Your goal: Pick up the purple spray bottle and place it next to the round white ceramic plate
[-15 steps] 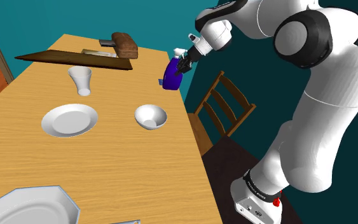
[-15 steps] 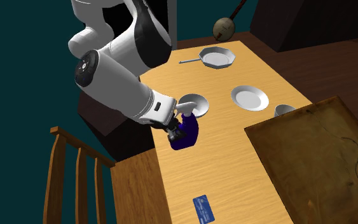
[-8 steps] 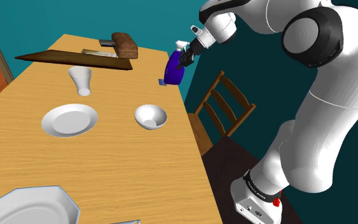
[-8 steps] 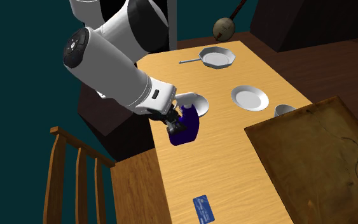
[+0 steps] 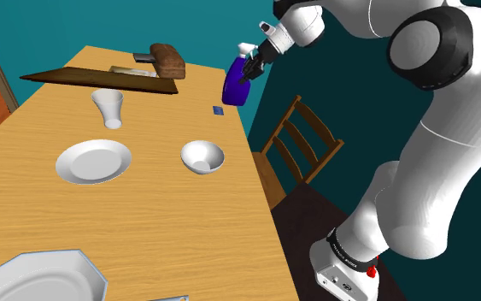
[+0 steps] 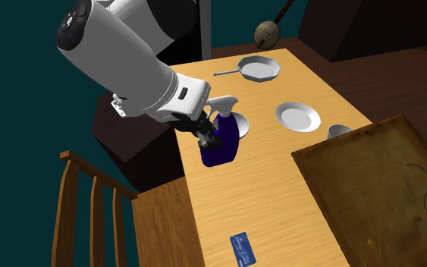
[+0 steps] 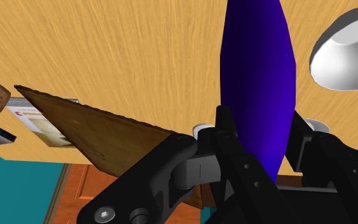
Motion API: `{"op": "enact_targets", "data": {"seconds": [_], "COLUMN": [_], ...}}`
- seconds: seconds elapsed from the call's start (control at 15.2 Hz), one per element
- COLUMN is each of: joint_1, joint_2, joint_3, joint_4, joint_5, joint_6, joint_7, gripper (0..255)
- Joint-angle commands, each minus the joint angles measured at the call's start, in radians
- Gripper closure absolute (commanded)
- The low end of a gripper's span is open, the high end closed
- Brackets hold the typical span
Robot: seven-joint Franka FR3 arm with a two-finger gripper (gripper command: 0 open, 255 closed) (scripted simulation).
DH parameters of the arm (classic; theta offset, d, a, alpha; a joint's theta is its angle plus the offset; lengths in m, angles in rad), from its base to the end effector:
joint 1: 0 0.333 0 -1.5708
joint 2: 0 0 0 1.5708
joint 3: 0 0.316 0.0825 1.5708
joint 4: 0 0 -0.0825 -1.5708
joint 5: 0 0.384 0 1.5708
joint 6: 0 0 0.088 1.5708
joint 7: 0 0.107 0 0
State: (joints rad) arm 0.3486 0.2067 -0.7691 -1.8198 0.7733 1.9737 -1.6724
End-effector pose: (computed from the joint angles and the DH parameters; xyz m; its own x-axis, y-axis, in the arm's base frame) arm 0.5850 -0.1845 0.4626 0.4870 0.6879 0.5382 0.8175 -0.5759 -0.0038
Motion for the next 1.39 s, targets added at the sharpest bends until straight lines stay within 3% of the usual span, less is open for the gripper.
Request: {"op": "enact_targets", "data": {"seconds": [0.0, 1.32], "joint_1": [0.003, -0.010], "joint_2": [-0.012, -0.041], "joint_3": [-0.004, -0.023], "joint_4": [0.016, 0.238], "joint_5": [-0.016, -0.083], "joint_6": [-0.017, -0.217], "joint_7": [0.020, 0.163], "gripper": [255, 255]}}
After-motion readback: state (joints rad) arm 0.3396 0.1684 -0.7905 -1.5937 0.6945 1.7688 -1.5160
